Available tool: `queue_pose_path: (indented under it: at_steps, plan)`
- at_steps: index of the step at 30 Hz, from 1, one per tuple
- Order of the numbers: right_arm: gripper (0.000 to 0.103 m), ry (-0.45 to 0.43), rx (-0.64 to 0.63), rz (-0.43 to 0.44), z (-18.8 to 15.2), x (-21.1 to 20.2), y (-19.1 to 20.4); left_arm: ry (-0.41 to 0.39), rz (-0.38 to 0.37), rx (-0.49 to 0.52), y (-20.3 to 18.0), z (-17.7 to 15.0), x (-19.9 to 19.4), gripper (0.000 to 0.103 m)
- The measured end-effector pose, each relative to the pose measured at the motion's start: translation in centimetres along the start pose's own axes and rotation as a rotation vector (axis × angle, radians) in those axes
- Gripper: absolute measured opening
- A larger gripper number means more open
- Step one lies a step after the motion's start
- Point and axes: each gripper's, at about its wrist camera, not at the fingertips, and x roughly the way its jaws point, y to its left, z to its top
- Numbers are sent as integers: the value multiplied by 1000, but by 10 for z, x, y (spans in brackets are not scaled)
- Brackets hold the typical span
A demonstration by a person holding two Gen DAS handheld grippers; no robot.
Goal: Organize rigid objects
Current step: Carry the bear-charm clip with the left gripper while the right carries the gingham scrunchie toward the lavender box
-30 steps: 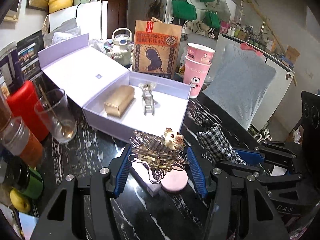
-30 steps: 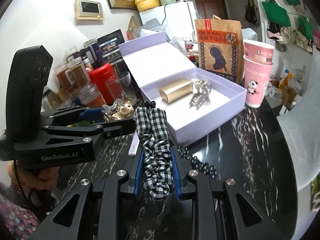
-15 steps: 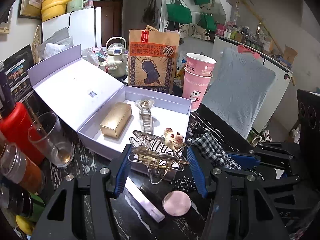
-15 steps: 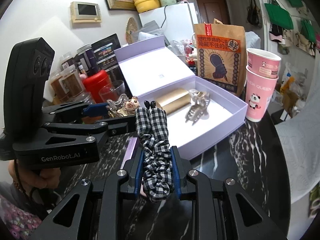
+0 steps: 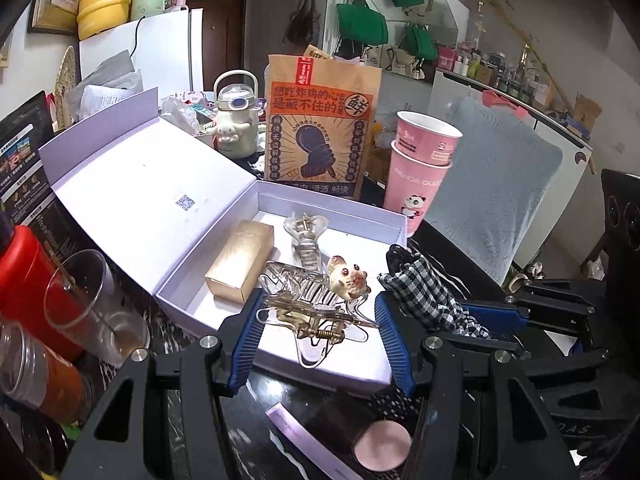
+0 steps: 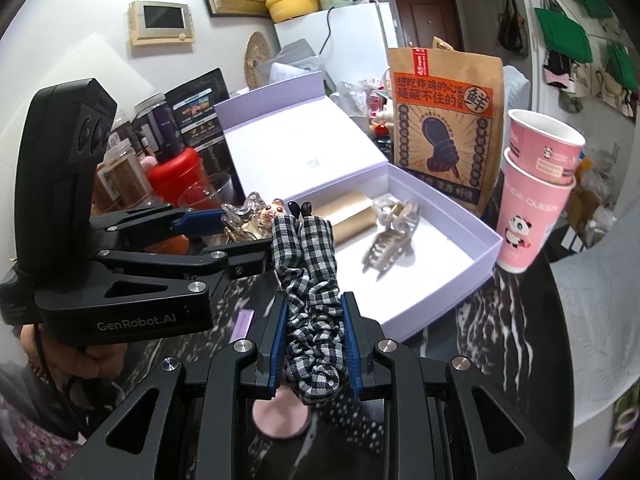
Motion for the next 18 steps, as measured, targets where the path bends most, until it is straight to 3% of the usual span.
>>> queue_pose_path:
  at_steps: [18]
  plan:
    - [25, -1, -63, -20, 47, 41, -24, 21, 61, 31, 27, 43, 45, 55]
